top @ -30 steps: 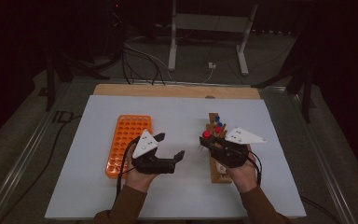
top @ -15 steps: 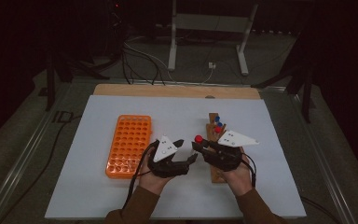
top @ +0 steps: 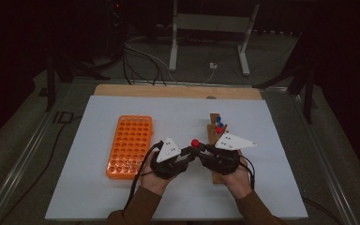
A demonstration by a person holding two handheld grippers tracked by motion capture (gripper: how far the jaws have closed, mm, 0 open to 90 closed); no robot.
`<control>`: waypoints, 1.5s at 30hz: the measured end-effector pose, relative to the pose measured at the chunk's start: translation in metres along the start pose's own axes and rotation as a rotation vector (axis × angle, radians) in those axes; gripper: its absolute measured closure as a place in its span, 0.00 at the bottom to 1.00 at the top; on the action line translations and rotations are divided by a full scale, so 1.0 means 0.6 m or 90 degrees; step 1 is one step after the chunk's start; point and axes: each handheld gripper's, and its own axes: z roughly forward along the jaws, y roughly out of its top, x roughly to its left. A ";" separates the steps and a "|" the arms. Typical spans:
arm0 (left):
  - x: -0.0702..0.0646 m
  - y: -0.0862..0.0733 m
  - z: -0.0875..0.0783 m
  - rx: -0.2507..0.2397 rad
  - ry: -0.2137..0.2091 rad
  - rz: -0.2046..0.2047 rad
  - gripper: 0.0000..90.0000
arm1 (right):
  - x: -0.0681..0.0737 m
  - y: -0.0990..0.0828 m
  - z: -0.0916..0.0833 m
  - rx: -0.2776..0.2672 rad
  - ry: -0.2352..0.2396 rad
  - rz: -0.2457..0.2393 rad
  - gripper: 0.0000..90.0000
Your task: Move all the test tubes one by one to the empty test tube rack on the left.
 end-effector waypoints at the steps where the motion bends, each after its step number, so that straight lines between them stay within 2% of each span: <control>1: -0.001 0.000 0.000 0.001 0.000 0.003 0.83 | 0.000 0.000 0.000 0.000 0.002 0.001 0.83; 5: -0.002 0.000 -0.001 -0.001 0.001 0.001 0.84 | -0.001 0.000 -0.003 -0.002 0.004 0.000 0.80; 14: 0.012 0.000 -0.019 -0.005 0.026 -0.017 0.84 | -0.021 -0.002 -0.027 -0.033 -0.007 0.018 0.56; 18: 0.020 0.002 -0.034 -0.016 0.039 -0.023 0.84 | -0.034 -0.010 -0.034 -0.023 -0.028 0.026 0.46; 29: 0.048 -0.002 -0.081 -0.043 0.081 -0.034 0.84 | -0.060 -0.042 -0.044 0.021 -0.123 0.039 0.17; 34: 0.062 -0.005 -0.103 -0.050 0.099 -0.037 0.84 | -0.070 -0.049 -0.053 0.021 -0.155 0.045 0.08; 39: 0.076 -0.013 -0.124 -0.054 0.117 -0.042 0.84 | -0.079 -0.052 -0.062 0.024 -0.168 0.059 0.01; 45: 0.093 -0.026 -0.149 -0.055 0.144 -0.048 0.84 | -0.088 -0.057 -0.076 0.012 -0.174 0.070 0.00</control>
